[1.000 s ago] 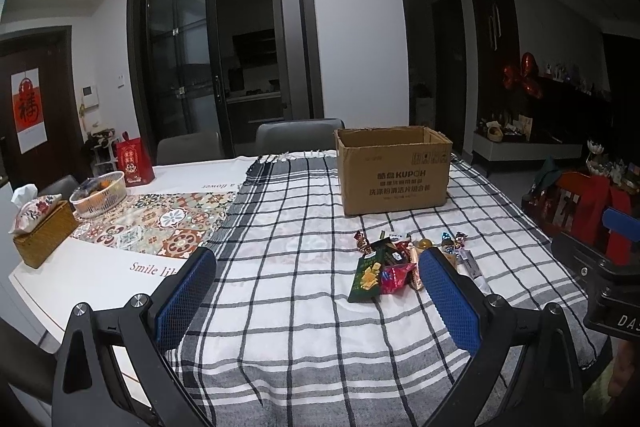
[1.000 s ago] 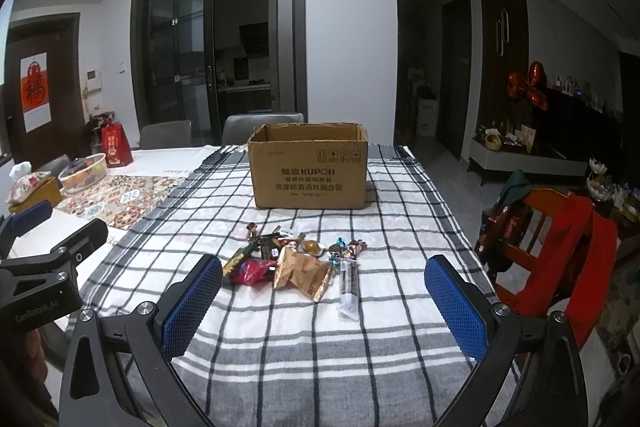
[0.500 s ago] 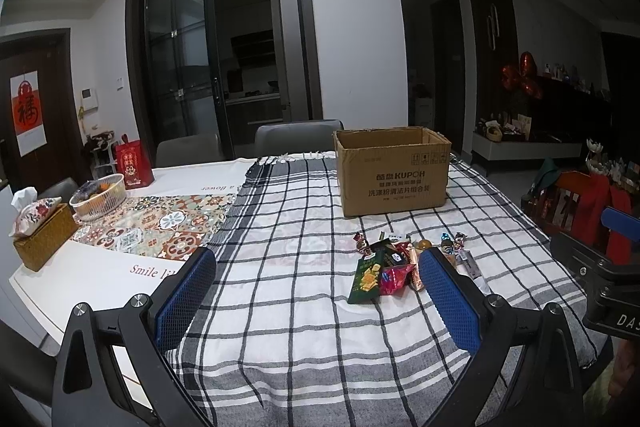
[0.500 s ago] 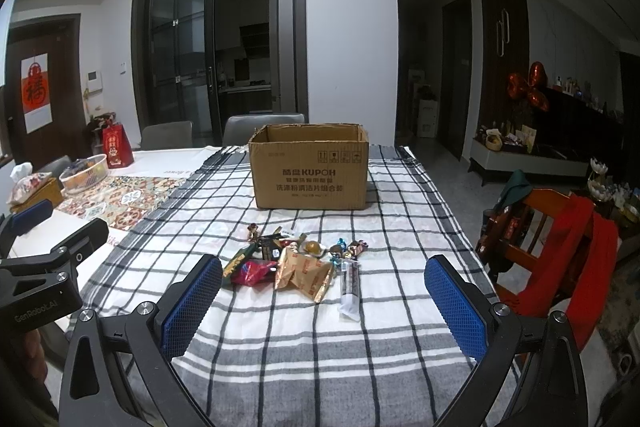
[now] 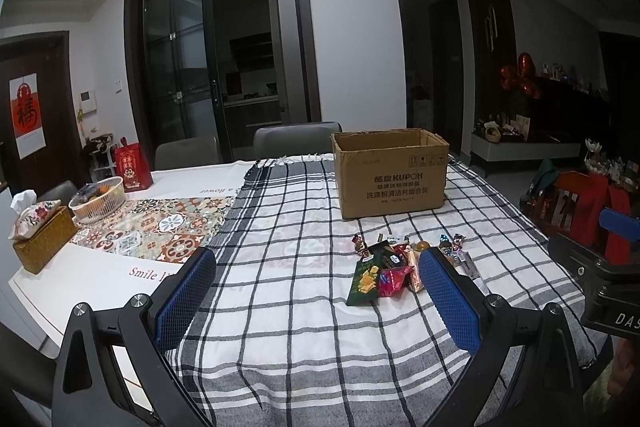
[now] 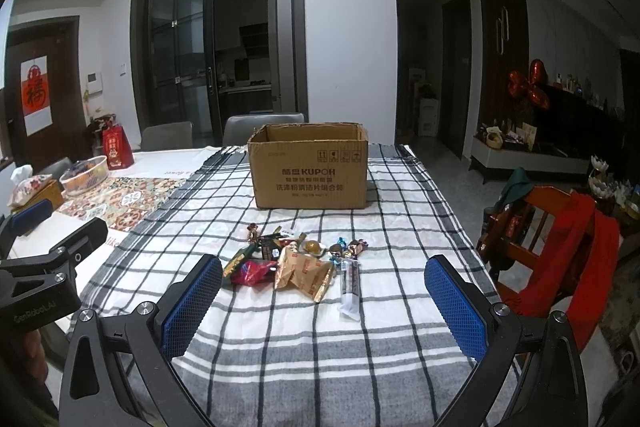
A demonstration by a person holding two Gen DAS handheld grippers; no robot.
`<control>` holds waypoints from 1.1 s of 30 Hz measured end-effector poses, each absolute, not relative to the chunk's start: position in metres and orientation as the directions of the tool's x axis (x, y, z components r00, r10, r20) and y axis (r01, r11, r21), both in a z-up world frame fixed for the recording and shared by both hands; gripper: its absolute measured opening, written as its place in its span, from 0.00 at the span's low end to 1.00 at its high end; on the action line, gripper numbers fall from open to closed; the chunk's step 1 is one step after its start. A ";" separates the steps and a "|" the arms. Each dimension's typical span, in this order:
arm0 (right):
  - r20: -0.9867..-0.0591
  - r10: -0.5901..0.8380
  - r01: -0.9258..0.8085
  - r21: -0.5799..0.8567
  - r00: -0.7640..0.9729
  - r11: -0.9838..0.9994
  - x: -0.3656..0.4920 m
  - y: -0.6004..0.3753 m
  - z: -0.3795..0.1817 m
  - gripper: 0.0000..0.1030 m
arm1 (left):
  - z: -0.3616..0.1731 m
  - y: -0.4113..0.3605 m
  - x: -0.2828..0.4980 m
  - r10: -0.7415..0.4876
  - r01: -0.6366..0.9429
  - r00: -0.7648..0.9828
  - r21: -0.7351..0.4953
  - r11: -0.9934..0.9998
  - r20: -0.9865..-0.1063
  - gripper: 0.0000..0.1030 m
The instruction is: Organize snacks
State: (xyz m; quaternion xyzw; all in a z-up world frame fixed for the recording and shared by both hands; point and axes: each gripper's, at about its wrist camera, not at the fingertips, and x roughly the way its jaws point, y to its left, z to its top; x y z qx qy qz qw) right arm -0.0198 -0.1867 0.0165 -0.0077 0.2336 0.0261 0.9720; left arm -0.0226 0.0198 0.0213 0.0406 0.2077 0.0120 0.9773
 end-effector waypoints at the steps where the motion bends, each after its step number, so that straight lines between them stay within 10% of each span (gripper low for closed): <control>1: -0.453 0.047 -0.055 -0.004 0.890 0.999 -0.020 -0.187 0.017 0.99 | 0.021 0.020 -0.023 0.039 -0.006 0.913 0.083 0.997 -0.405 1.00; 33: -0.538 0.044 -0.023 0.045 0.842 0.999 0.032 -0.203 -0.020 0.99 | -0.013 0.010 0.029 0.001 0.047 0.870 0.085 0.995 -0.494 0.95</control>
